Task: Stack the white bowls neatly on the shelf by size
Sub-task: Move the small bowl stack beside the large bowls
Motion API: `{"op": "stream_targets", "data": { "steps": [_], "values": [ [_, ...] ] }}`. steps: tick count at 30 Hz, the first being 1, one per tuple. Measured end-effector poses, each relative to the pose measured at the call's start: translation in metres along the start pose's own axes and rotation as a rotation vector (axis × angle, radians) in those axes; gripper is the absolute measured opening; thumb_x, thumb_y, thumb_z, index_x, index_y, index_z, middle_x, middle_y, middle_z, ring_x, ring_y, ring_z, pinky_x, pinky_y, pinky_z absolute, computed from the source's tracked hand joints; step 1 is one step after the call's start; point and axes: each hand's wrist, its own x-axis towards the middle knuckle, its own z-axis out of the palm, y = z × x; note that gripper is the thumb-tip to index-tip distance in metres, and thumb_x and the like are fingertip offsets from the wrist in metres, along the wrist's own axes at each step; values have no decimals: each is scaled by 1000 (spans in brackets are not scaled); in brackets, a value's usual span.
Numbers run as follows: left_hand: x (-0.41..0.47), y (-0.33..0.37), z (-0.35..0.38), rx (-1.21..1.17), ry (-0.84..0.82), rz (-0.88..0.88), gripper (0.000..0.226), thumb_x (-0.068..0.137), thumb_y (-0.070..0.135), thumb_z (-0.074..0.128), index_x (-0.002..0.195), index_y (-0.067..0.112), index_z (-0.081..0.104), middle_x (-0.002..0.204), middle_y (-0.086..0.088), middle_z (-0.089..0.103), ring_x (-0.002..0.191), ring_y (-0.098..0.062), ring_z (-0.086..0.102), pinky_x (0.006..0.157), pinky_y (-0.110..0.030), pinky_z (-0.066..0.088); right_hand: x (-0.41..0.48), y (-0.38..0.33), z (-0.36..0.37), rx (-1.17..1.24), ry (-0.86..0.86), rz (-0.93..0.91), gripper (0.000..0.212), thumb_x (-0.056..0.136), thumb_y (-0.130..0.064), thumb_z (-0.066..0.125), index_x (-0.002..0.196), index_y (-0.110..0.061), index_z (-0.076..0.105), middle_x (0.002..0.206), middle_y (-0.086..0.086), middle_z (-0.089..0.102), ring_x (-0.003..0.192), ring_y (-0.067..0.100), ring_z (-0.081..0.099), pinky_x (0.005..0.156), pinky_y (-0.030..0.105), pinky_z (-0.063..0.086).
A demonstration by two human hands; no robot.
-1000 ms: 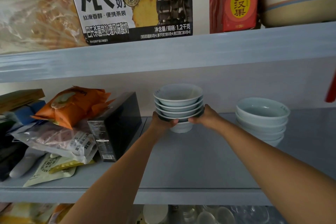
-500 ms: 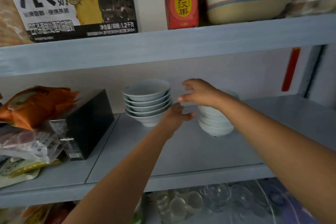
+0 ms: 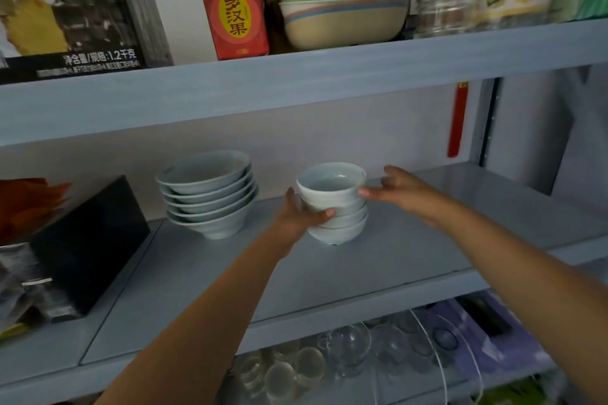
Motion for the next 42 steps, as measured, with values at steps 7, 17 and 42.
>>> {"op": "stream_targets", "data": {
  "steps": [7,17,42],
  "values": [
    [-4,-20,-5,82,-97,-43,62,66,7,83,124,0,62,122,-15,68,115,-27,64,92,-33,54,12,56,34,-187,-112,131,118,62,-47,85,149,-4,19,141,13,50,122,24,54,92,32,46],
    [5,-32,-8,83,-76,-132,62,65,9,87,122,5,64,120,-10,70,114,-24,66,100,-40,51,34,57,45,-15,-161,-28,54,58,-23,85,109,-10,70,102,4,76,98,17,70,91,36,55],
    [76,-33,-17,-52,453,-340,46,84,4,69,126,-3,53,117,-19,62,87,-24,61,59,-22,53,115,44,79,487,-94,164,38,78,10,60,114,20,53,93,12,53,89,22,51,88,34,54]
  ]
}}
